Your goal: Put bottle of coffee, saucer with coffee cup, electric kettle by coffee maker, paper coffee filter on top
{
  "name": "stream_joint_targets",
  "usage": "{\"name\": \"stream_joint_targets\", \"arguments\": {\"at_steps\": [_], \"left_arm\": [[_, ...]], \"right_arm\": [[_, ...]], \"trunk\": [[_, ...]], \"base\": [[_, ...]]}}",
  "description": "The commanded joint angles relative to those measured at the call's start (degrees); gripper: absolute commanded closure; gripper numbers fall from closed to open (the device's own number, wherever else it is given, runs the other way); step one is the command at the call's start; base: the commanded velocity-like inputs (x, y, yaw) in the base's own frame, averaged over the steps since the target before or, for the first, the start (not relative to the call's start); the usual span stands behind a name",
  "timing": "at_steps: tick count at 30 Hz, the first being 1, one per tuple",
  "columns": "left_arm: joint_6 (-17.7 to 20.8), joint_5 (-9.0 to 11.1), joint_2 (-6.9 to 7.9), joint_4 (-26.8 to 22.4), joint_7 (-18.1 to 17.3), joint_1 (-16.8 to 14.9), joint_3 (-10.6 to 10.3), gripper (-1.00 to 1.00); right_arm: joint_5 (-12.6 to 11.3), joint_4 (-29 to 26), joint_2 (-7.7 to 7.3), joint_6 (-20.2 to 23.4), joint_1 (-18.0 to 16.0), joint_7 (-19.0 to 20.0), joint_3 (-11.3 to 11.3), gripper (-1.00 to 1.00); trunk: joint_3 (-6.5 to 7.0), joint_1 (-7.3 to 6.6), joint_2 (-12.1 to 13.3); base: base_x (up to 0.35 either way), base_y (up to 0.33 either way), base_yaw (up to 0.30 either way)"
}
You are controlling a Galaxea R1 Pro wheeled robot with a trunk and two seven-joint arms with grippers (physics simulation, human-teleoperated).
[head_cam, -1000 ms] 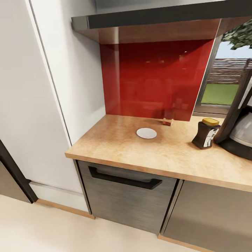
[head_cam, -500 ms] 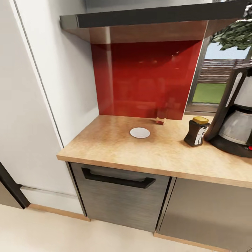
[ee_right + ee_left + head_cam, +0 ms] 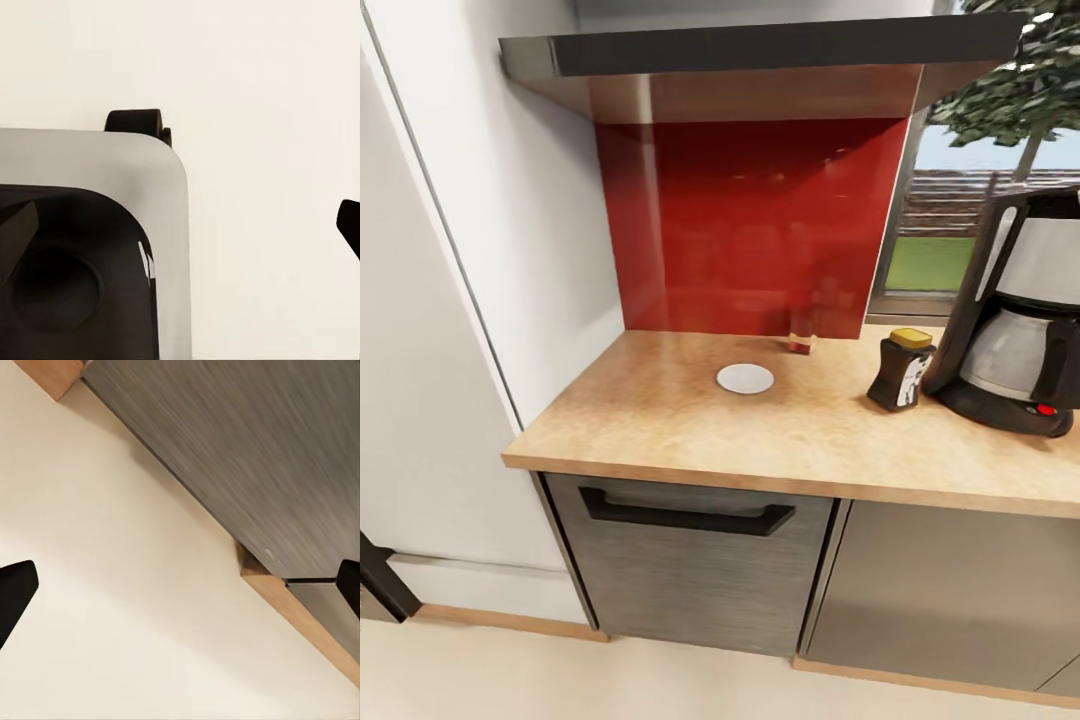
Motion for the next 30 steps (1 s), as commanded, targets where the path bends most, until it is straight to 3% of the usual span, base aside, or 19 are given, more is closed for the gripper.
{"name": "stream_joint_targets", "arguments": {"at_steps": [1, 11, 18, 30], "left_arm": [[-0.4, -0.4, 0.0, 0.1, -0.1, 0.0, 0.3, -1.0], [-0.4, -0.4, -0.02, 0.1, 0.0, 0.0, 0.2, -1.0], [-0.6, -0.4, -1.26, -0.1, 0.1, 0.0, -0.1, -1.0], [-0.4, -0.4, -2.37, -2.6, 0.1, 0.0, -0.3, -1.0]], "right_arm": [[-0.4, 0.0, -0.02, -0.2, 0.0, 0.2, 0.1, -1.0], [-0.4, -0.2, -0.03, -0.2, 0.0, 0.2, 0.0, -1.0], [-0.5, -3.1, -0.09, -0.3, 0.0, 0.2, -0.2, -1.0], [-2.0, -26.3, -1.05, 0.2, 0.0, 0.8, -0.7, -1.0]], "trunk": [[-0.05, -0.01, 0.0], [-0.05, -0.01, 0.0], [-0.05, -0.01, 0.0], [-0.05, -0.01, 0.0]], "base": [[0.0, 0.1, -0.01], [0.0, 0.022, -0.002], [0.0, 0.001, 0.0], [0.0, 0.0, 0.0]]}}
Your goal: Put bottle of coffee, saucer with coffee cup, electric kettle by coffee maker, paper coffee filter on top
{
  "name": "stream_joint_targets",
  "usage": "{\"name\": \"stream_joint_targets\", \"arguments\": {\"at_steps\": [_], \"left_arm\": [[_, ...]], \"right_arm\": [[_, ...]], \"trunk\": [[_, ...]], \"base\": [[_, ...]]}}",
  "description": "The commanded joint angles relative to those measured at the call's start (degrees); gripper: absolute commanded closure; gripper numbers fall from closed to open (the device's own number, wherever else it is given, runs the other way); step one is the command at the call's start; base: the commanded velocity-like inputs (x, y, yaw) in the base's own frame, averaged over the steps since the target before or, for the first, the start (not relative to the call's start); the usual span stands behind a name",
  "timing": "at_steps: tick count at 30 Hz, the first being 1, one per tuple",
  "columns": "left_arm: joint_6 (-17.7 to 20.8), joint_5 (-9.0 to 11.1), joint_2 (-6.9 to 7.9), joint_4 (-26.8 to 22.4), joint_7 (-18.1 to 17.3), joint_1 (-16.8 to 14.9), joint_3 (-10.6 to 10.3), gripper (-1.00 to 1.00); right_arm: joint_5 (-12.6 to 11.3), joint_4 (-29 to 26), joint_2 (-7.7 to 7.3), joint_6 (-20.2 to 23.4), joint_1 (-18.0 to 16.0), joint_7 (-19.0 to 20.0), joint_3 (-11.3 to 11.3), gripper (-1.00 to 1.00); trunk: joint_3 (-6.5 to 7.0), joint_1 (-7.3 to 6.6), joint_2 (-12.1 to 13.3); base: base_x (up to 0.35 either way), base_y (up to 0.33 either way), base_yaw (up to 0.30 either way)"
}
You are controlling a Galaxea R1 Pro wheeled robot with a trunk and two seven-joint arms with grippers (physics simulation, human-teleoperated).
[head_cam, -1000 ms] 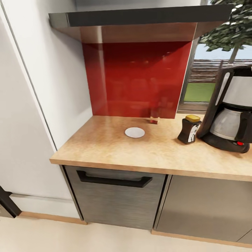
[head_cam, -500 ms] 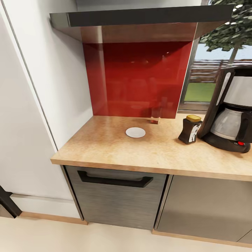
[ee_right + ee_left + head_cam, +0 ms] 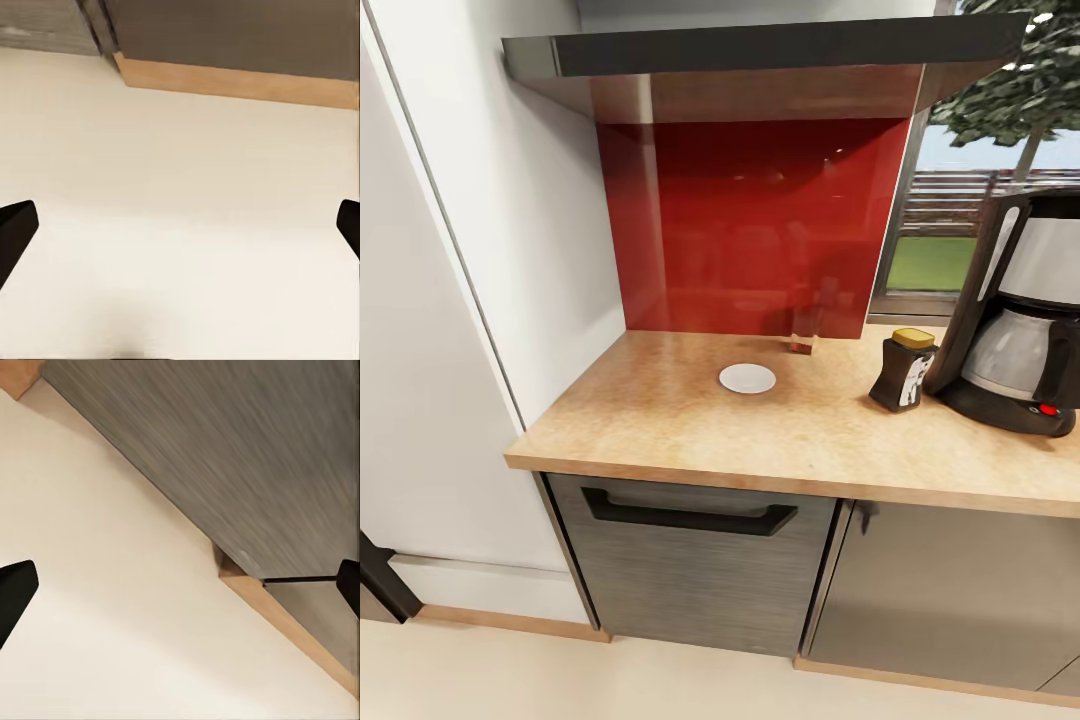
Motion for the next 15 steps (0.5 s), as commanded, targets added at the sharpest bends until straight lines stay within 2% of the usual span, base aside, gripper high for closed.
{"name": "stream_joint_targets", "arguments": {"at_steps": [1, 3, 6, 7, 8, 9, 15], "left_arm": [[-0.3, -0.3, -0.06, 0.0, -0.1, 0.0, 0.3, -1.0], [-0.4, -0.3, -0.36, -0.2, -0.2, 0.0, 0.3, -1.0], [-0.4, -0.3, -0.64, -0.2, -0.2, 0.0, 0.4, -1.0], [-0.4, -0.3, -0.7, -0.2, -0.2, 0.0, 0.4, -1.0], [-0.4, -0.3, -0.74, -0.1, -0.2, 0.0, 0.4, -1.0], [-0.4, -0.3, -0.77, -0.1, -0.2, 0.0, 0.5, -1.0], [-0.4, -0.3, -0.81, -0.2, -0.2, 0.0, 0.5, -1.0]], "right_arm": [[-0.8, -1.3, -0.03, -0.1, 0.0, 0.3, 0.0, -1.0], [-1.4, -5.0, -0.04, 0.0, 0.0, 0.9, 0.1, -1.0], [-1.8, -9.8, -0.04, 0.2, 0.0, 3.7, 0.1, -1.0], [-1.9, -11.6, -0.04, 0.3, 0.0, 5.8, 0.2, -1.0], [-2.0, -12.3, -0.04, 0.3, 0.0, 6.8, 0.2, -1.0], [-2.0, -13.9, -0.04, 0.4, 0.0, 9.5, 0.2, -1.0], [-2.1, -18.5, -0.04, 0.4, 0.0, 15.5, 0.2, -1.0]], "trunk": [[-0.06, -0.01, 0.0], [-0.06, -0.01, 0.0], [-0.06, -0.01, 0.0], [-0.06, -0.01, 0.0], [-0.06, -0.01, 0.0], [-0.06, -0.01, 0.0], [-0.06, -0.01, 0.0]], "base": [[0.0, 0.0, 0.0], [0.0, 0.0, 0.0], [0.0, 0.0, 0.0], [0.0, 0.0, 0.0], [0.0, 0.0, 0.0], [0.0, 0.0, 0.0], [0.0, 0.0, 0.0]]}}
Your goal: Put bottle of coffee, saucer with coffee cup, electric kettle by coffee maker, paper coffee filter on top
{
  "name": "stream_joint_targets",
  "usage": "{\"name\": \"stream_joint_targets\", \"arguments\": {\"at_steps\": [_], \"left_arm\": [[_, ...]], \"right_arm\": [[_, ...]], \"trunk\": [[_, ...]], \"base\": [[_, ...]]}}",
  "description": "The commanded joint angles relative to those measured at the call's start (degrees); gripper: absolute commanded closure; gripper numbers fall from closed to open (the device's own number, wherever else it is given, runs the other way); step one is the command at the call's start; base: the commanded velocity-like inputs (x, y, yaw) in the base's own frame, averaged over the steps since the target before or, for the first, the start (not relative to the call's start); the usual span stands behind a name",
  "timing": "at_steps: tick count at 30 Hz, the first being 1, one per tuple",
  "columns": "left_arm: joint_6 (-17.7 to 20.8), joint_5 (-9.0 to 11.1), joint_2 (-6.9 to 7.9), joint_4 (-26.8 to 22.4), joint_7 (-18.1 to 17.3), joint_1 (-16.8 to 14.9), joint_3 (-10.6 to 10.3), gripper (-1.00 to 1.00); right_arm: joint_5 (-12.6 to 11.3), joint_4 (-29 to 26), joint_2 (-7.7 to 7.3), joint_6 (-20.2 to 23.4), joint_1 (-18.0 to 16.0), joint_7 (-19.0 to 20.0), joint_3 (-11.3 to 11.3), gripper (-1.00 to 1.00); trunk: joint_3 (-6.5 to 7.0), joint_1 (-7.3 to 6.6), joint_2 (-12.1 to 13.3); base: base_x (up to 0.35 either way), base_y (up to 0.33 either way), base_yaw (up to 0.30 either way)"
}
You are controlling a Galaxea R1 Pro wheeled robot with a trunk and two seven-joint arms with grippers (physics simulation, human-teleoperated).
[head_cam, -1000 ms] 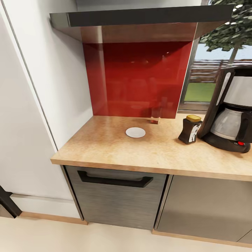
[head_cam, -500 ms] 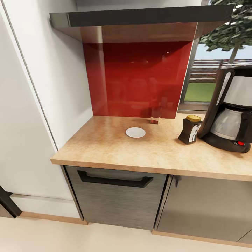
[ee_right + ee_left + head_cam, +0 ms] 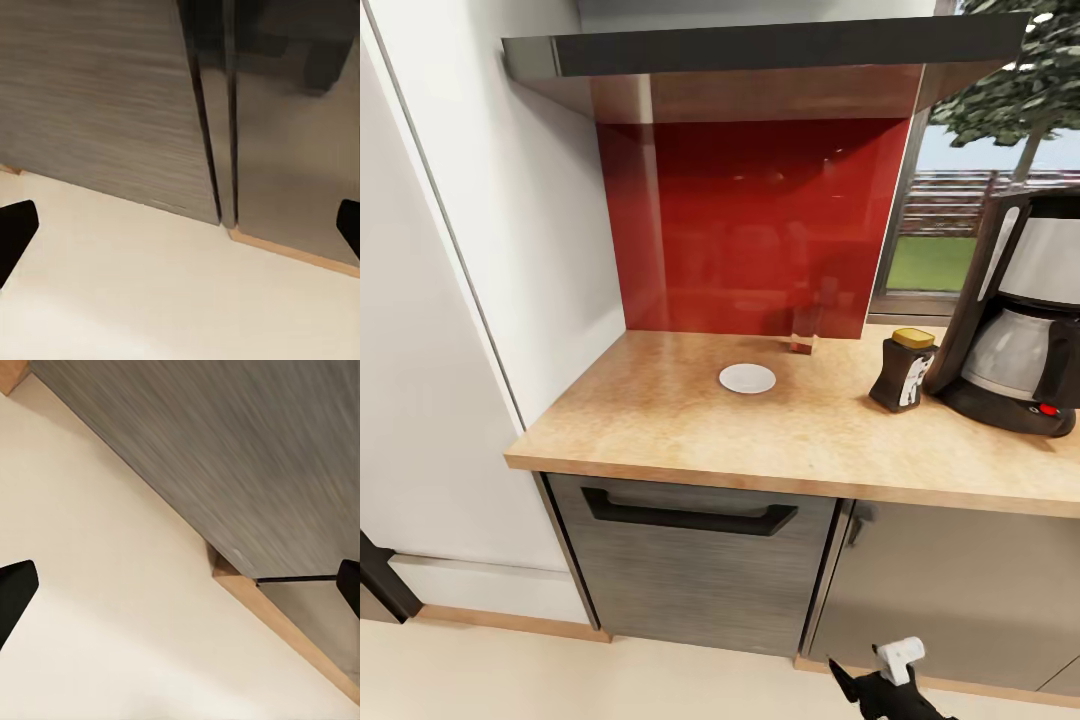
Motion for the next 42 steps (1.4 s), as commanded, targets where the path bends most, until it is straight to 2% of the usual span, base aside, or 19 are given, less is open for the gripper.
{"name": "stream_joint_targets", "arguments": {"at_steps": [1, 5, 10, 13, 14, 16, 17, 20, 24, 25, 30, 34, 40, 42], "left_arm": [[-0.4, -0.3, 0.0, 0.1, -0.2, 0.0, 0.2, -1.0], [-0.5, -0.3, -0.05, -0.2, -0.4, 0.0, 0.0, -1.0], [-0.4, -0.4, -0.1, -4.1, -0.7, 0.0, -0.6, -1.0], [-0.3, -0.4, -0.08, -7.4, -0.8, 0.0, -3.0, -1.0], [-0.3, -0.4, -0.08, -9.4, -0.9, 0.0, -5.8, -1.0], [-0.2, -0.4, -0.08, -10.7, -0.9, 0.0, -7.4, -1.0], [0.5, -0.4, -0.04, -12.8, -0.9, 0.0, -9.6, -1.0], [1.2, -0.4, -0.03, -13.4, -0.9, 0.0, -10.1, -1.0], [2.0, -0.4, 0.0, -14.1, -0.9, 0.0, -10.6, -1.0], [2.3, -0.4, 0.06, -18.9, -0.9, 0.0, -11.3, -1.0], [4.0, -0.4, 0.25, -23.4, -0.9, 0.0, -11.7, -1.0], [9.3, -0.4, 0.45, -30.2, -1.0, 0.0, -11.9, -1.0], [12.9, -0.5, 0.54, -37.6, -1.1, 0.0, -12.2, -1.0], [16.4, -0.5, 0.94, -41.8, -1.1, 0.0, -12.3, -1.0]], "right_arm": [[-0.6, -0.5, -0.03, 0.0, 0.0, 1.0, 0.0, -1.0], [-0.6, -2.4, -0.05, 0.0, 0.0, 4.3, 0.0, -1.0], [-0.6, -3.9, -0.19, 0.0, 0.0, 5.1, 0.0, -1.0], [-0.6, -5.2, -0.25, 0.0, 0.0, 5.2, 0.0, -1.0], [-0.6, -5.7, -0.27, 0.0, 0.0, 5.3, 0.0, -1.0], [-0.6, -5.9, -0.28, 0.0, 0.0, 5.3, 0.0, -1.0], [-0.6, -6.1, -0.27, 0.2, 0.0, 5.3, 0.1, -1.0], [-0.6, -6.1, -0.28, 1.3, 0.0, 5.4, 0.1, -1.0], [-0.6, -6.2, -0.29, 7.0, 0.0, 5.7, -0.1, -1.0], [-1.0, -6.3, -0.29, 9.1, 0.0, 7.9, -0.2, -1.0], [-1.2, -7.8, -0.29, 9.2, 0.0, 10.9, -1.3, -1.0], [-1.3, -11.1, -0.29, 9.4, 0.0, 12.3, -3.0, -1.0], [-1.3, -12.8, -0.29, 9.5, 0.0, 12.9, -3.6, -1.0], [-1.3, -14.2, -0.31, 9.6, 0.0, 14.3, -3.7, -1.0]], "trunk": [[-0.05, -0.01, 0.0], [-0.05, -0.01, 0.0], [-0.05, -0.01, 0.0], [-0.05, -0.01, 0.0], [-0.05, -0.01, 0.0], [-0.05, -0.01, 0.0], [-0.05, -0.01, 0.0], [-0.05, -0.01, 0.0], [-0.05, -0.01, 0.0], [-0.05, -0.01, 0.0], [-0.05, -0.01, 0.0], [-0.05, -0.01, 0.0], [-0.05, -0.01, 0.0], [-0.05, -0.01, 0.0]], "base": [[0.0, 0.0, 0.0], [0.0, 0.0, 0.0], [0.0, 0.0, 0.0], [0.0, 0.0, 0.0], [0.0, 0.0, 0.0], [0.0, 0.0, 0.0], [0.0, 0.0, 0.0], [0.0, 0.0, 0.0], [0.0, 0.0, 0.0], [0.0, 0.0, 0.0], [0.0, 0.0, 0.0], [0.0, 0.0, 0.0], [0.0, 0.0, 0.0], [0.0, 0.0, 0.0]]}}
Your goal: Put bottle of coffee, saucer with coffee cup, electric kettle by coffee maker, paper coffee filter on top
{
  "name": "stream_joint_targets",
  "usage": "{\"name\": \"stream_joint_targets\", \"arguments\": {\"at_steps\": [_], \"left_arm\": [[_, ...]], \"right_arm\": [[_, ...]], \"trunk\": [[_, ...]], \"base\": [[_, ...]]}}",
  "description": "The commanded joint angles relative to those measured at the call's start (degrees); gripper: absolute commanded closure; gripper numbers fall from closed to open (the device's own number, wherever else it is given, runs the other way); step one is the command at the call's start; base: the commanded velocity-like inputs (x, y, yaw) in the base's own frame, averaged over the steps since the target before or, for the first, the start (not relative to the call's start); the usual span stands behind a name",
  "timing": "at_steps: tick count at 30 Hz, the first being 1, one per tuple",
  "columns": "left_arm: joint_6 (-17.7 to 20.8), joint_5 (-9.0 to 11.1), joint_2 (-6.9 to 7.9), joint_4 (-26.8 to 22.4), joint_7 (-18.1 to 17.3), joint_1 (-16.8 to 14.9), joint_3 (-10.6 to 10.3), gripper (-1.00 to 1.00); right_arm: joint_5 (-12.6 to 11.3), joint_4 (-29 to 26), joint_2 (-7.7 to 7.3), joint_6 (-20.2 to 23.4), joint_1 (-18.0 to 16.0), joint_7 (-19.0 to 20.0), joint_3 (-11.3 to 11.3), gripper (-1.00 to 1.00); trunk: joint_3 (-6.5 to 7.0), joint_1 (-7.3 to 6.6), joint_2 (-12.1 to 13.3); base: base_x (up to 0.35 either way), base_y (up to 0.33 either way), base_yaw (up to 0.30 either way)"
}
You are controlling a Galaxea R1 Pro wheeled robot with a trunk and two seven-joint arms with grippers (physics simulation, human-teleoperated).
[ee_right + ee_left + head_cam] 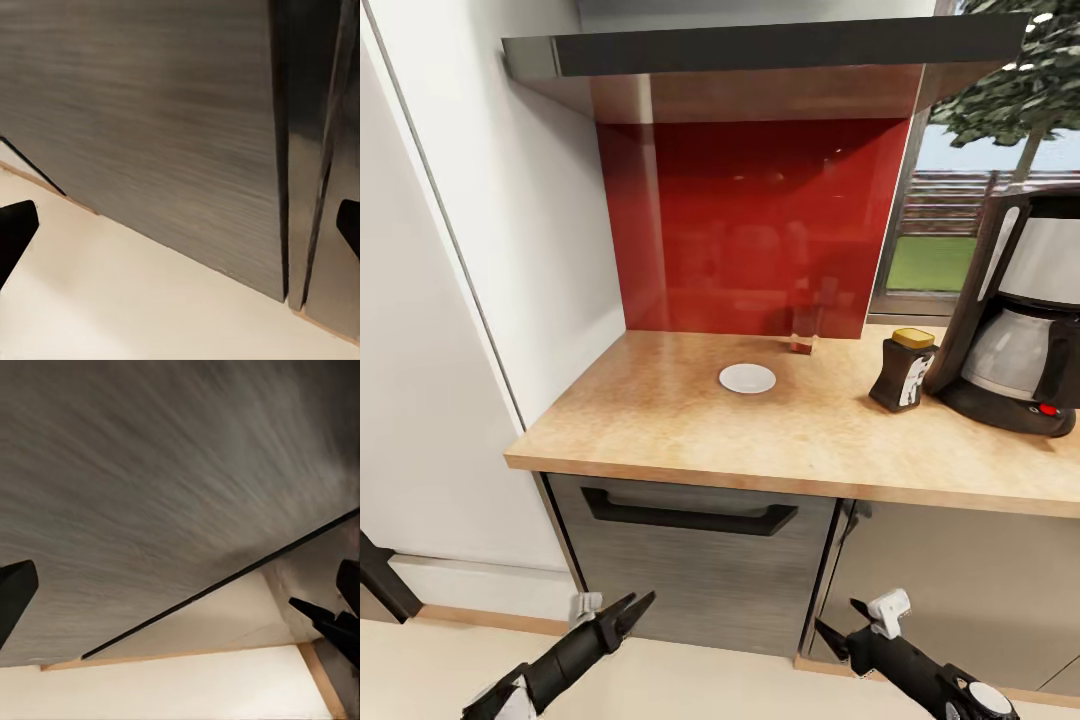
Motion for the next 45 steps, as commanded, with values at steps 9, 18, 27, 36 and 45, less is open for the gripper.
{"name": "stream_joint_targets", "arguments": {"at_steps": [9, 18, 27, 36, 45], "left_arm": [[5.7, 0.6, 1.78, -8.6, -0.2, 0.0, -1.1, -1.0], [5.9, 0.6, 1.86, -9.1, -0.2, 0.0, -1.1, -1.0], [6.0, 0.6, 1.86, -9.4, -0.2, 0.0, -1.2, -1.0], [6.0, 0.6, 1.86, -11.5, -0.4, 0.0, -1.2, -1.0], [13.1, 0.6, 1.79, -26.2, -0.6, 0.0, -1.6, -1.0]], "right_arm": [[-0.6, -2.4, 0.02, 0.6, 0.0, 3.4, -3.0, -1.0], [-0.6, -2.4, 0.02, 0.6, 0.0, 3.5, -3.2, -1.0], [-0.6, -2.5, 0.02, 0.6, 0.0, 3.6, -3.2, -1.0], [-0.7, -2.6, 0.02, 0.6, 0.0, 5.4, -3.4, -1.0], [-1.3, -11.4, 0.02, 7.5, 0.0, 12.0, -9.7, -1.0]], "trunk": [[-0.06, -0.01, 0.0], [-0.06, -0.01, 0.0], [-0.06, -0.01, 0.0], [-0.06, -0.01, 0.0], [-0.06, -0.01, 0.0]], "base": [[-0.07, 0.0, 0.0], [-0.186, 0.0, 0.0], [-0.176, 0.0, 0.0], [-0.122, 0.0, 0.0], [-0.005, 0.0, 0.0]]}}
